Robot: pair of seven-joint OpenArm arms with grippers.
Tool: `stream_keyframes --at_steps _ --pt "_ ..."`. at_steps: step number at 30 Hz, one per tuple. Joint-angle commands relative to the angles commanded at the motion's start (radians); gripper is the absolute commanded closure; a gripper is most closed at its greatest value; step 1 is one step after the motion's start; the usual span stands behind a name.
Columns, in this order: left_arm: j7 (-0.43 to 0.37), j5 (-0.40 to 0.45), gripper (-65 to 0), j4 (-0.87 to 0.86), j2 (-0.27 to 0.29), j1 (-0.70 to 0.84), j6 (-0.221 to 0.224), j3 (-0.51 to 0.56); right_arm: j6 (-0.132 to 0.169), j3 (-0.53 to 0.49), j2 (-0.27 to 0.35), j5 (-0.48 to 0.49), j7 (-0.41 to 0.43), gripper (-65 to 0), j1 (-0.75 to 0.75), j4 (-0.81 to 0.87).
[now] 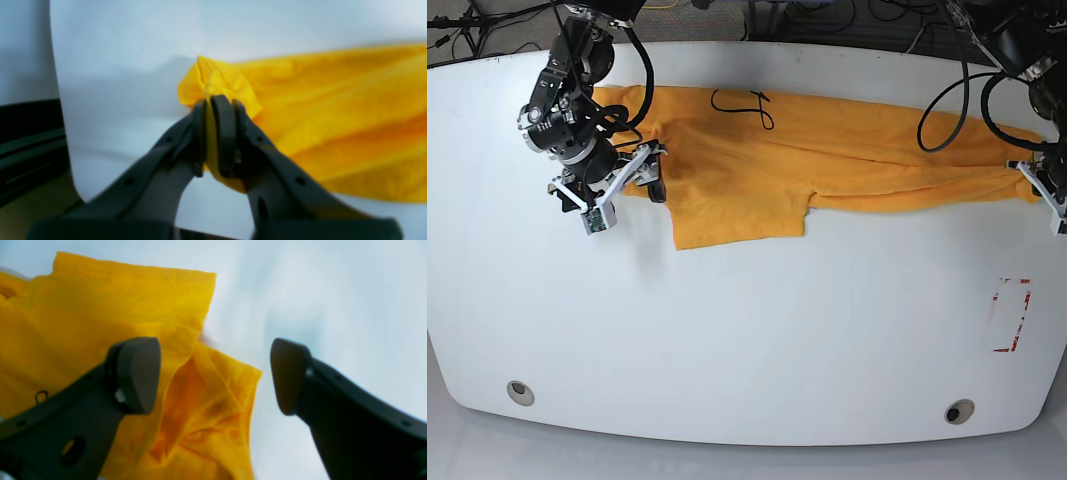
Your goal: Fold the T-shirt properly
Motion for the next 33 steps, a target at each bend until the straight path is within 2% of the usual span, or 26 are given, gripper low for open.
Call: stream_keyframes --at_steps 6,8,11,15,17,25,29,33 --pt "0.000 0.000 -4.6 -0.002 0.006 0.035 0.000 -0.048 0.003 0.000 0.000 0.000 0.000 -48.2 0.000 0.000" --pt "0.000 0.000 -6.8 -0.003 0.005 0.044 0.000 -0.044 0.003 0.000 0.000 0.000 0.000 -48.2 0.000 0.000" --pt "0.000 0.002 -16.7 -0.003 0.006 0.058 0.000 -0.046 0.003 0.000 0.000 0.003 0.000 -48.2 -0.002 0.000" --pt "0.000 0.006 -34.4 -0.003 0.008 0.058 0.002 -0.051 0.003 0.000 0.000 0.003 0.000 -48.2 -0.002 0.000" --pt "0.000 0.006 -40.4 -0.002 0.008 0.057 0.005 -0.052 0.003 0.000 0.000 0.003 0.000 -48.2 -0.002 0.000" --pt "0.017 -0.003 -42.1 0.028 0.003 0.046 -0.001 -0.074 0.003 0.000 -0.002 0.006 0.000 -48.2 -0.002 0.000" --pt "0.092 -0.052 -42.1 0.110 0.005 0.000 -0.001 -0.150 0.005 0.000 -0.002 0.005 0.000 -48.2 -0.002 0.000" --pt "0.172 -0.100 -42.1 0.135 0.006 -0.052 -0.001 -0.166 0.005 0.000 -0.002 0.005 0.000 -48.2 -0.002 0.000"
